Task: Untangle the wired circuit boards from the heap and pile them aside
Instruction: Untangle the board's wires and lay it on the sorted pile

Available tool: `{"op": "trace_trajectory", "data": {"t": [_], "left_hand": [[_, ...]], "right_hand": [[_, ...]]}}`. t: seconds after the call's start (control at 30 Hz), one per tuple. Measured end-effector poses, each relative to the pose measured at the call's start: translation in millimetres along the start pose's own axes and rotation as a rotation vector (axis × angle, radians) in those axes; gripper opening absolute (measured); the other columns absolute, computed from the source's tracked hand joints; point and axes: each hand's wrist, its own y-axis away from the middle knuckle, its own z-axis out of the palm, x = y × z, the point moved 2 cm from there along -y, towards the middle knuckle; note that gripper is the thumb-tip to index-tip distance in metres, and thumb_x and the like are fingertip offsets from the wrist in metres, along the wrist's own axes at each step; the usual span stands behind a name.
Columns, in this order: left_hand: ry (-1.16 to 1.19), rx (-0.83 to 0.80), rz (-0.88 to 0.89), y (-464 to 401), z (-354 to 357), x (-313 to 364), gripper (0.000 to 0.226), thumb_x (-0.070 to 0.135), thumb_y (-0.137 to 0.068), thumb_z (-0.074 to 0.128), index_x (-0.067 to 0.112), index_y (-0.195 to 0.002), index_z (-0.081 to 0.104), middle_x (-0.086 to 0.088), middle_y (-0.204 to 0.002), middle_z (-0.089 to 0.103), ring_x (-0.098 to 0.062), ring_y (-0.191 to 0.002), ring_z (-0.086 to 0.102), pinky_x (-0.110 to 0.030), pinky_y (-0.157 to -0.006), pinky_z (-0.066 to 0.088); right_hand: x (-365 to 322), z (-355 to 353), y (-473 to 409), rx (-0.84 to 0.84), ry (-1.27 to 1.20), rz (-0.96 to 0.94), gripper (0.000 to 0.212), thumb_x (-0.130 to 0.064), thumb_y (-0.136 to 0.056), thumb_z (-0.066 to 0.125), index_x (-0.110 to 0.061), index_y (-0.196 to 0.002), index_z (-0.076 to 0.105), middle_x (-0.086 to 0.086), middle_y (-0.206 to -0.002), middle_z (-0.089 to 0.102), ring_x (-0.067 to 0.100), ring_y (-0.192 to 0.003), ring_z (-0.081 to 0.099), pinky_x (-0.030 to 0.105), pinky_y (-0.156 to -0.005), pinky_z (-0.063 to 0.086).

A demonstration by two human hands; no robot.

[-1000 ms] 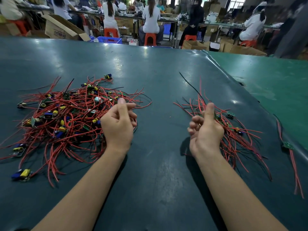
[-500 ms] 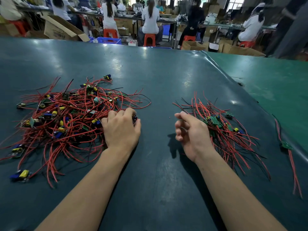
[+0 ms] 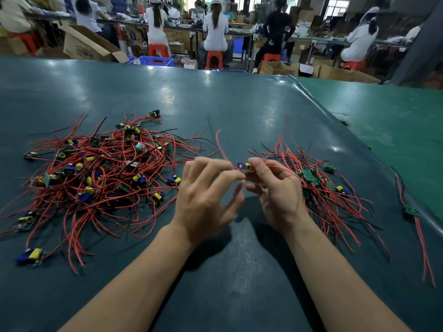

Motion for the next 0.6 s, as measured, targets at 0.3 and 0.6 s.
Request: {"op": "trace_trajectory", "data": {"t": [0.3,0.6], "left_hand": [[0.441,-0.267,-0.709,8.0,13.9,-13.2,0.026,0.041,-0.091,0.064,0.019,-0.104,0.062,0.008,-0.074,0.067,-0.015,-0.060,0.061,-0.035,-0.061,0.053],[0.955,-0.021,-1.096,4.6,18.4,-19.8,0.008,0.011,-0.090,0.067,0.013,-0.096,0.063,-0.001,-0.079,0.074,-0.010,-0.052,0.059,-0.022,-0.045,0.048]], "right_hand": [[4.1,-0.3,0.8,-0.056,0.201,-0.058,0.012,0.001,-0.084,0.070,-0.011,-0.082,0.067,0.003,-0.071,0.071,0.014,-0.058,0.065,0.021,-0.044,0.047],[5.2,-2.3,0.1,-0.089,0.204,-0.133,0.012,0.000,-0.084,0.071,-0.011,-0.086,0.069,0.001,-0.076,0.071,0.013,-0.063,0.064,0.022,-0.045,0.047]]}}
